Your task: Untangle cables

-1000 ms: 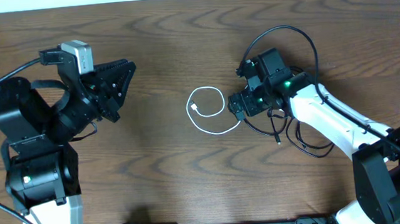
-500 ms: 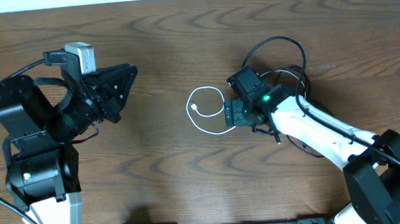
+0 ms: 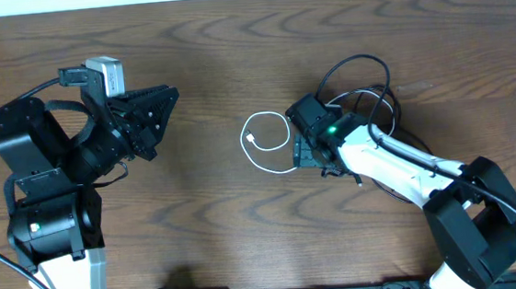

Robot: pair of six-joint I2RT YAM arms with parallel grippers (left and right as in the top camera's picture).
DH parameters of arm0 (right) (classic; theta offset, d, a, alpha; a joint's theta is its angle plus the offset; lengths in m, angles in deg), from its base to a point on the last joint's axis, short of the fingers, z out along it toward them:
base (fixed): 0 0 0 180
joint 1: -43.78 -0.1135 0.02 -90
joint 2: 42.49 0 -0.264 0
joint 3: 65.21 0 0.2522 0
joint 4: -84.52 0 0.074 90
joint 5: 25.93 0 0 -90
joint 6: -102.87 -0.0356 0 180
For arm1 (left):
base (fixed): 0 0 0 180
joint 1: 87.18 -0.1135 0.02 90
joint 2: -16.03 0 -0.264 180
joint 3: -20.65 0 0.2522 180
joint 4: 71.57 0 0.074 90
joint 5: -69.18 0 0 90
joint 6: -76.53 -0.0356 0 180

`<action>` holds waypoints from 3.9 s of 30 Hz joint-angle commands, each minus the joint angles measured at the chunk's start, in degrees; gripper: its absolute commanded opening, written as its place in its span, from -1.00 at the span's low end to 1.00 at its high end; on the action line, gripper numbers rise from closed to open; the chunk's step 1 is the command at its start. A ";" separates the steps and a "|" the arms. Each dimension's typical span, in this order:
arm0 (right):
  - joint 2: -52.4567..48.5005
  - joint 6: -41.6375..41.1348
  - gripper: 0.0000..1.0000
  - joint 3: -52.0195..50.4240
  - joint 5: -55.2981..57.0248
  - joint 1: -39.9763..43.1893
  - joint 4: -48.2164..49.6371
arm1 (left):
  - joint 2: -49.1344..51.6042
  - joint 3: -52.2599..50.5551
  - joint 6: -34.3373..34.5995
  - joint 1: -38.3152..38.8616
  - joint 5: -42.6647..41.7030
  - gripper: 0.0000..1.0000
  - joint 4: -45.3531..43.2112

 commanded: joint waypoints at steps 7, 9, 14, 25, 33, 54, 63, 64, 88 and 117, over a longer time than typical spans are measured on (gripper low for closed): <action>-0.28 -8.22 0.72 0.79 6.29 -5.22 -2.08 | -0.04 0.68 -2.34 0.15 -1.07 -0.66 0.46; -0.28 -9.64 0.79 0.79 6.93 -5.86 -2.89 | -0.04 0.68 -3.17 0.15 -1.07 -0.67 1.11; -0.28 -14.43 0.98 0.76 9.86 -7.32 -3.21 | -0.04 0.68 -3.34 0.15 -1.09 -0.67 1.79; -0.57 -22.60 0.99 0.76 10.60 -7.65 -2.43 | -0.04 0.68 -3.39 0.15 -1.07 -0.66 2.36; -2.91 -25.68 0.99 0.76 10.27 -9.27 -2.29 | -0.04 0.68 -3.39 0.15 -1.07 -0.66 2.73; -7.45 -27.61 0.98 0.72 12.57 -9.51 0.74 | -0.07 0.68 -5.77 0.15 -1.09 -0.67 5.95; -7.45 -27.52 -0.26 0.72 13.73 -6.29 2.43 | -0.04 0.68 -5.81 0.15 -1.09 -0.67 7.13; -7.45 -27.30 -0.58 0.72 13.70 -5.79 2.54 | -0.04 0.68 -5.99 0.15 -1.09 -0.66 7.45; 2.56 15.02 -0.98 23.26 -1.57 3.76 -10.16 | 2.01 0.68 -9.01 0.15 -1.09 -0.50 13.55; 2.80 25.29 -0.98 60.61 -6.71 6.25 -40.26 | 10.47 0.68 -16.02 2.60 -15.12 -0.47 14.12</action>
